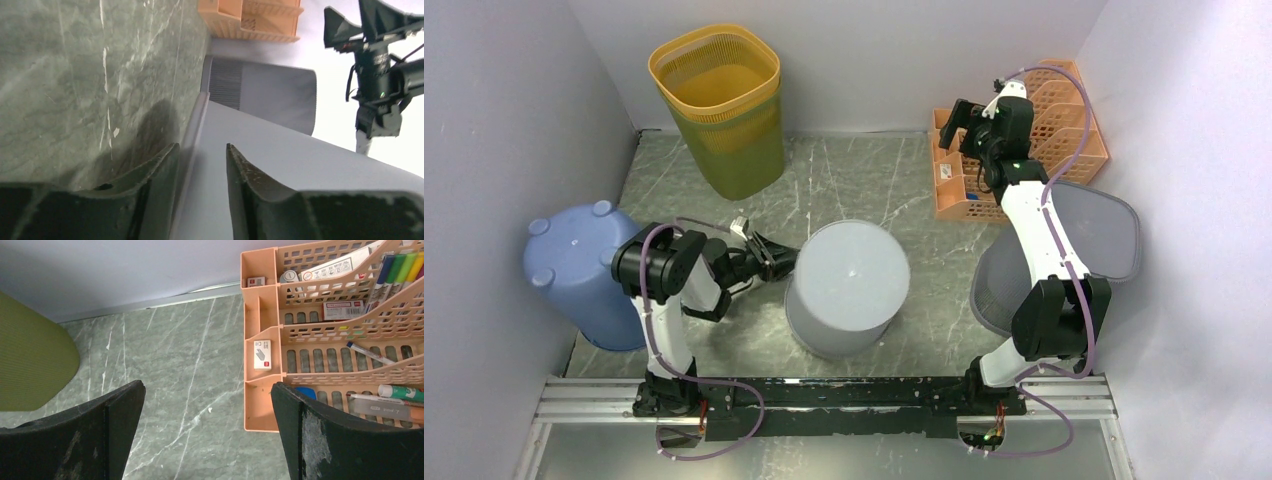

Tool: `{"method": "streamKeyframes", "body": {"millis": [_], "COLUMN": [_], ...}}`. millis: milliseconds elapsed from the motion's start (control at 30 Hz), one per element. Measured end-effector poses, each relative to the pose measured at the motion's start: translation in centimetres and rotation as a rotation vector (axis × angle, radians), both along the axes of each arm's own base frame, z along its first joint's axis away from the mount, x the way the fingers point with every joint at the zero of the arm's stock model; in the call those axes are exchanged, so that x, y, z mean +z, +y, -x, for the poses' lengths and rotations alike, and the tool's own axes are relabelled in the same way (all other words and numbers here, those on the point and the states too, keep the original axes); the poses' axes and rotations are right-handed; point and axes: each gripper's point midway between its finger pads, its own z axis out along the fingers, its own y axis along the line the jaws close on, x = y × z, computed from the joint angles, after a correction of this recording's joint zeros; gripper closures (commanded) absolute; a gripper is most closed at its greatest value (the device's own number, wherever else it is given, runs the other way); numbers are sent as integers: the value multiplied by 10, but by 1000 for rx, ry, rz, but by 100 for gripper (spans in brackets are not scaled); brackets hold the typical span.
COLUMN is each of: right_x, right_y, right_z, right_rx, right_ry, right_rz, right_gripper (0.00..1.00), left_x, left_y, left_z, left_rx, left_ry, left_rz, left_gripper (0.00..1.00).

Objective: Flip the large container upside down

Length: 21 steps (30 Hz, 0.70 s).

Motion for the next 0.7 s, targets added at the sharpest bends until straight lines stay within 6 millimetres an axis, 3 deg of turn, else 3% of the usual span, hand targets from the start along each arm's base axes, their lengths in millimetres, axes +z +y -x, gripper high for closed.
{"method": "streamKeyframes", "body": {"millis": [33, 133, 400, 700], "right_x": [-1, -2, -2, 2], "right_y": [0, 1, 3, 7], "right_z": [0, 0, 1, 4], "right_rx": [1, 4, 17, 39], "right_ry": [1, 3, 4, 0], "right_rz": [-1, -2, -8, -21], "right_gripper": [0, 0, 0, 0], "left_x": [-2, 2, 38, 54], "left_y": [0, 0, 0, 14], "left_z": [3, 6, -3, -9], "left_rx": [-13, -44, -72, -43], "left_ry": [-15, -96, -317, -355], "left_rz": [-13, -50, -165, -376], "left_gripper": [38, 36, 35, 32]}}
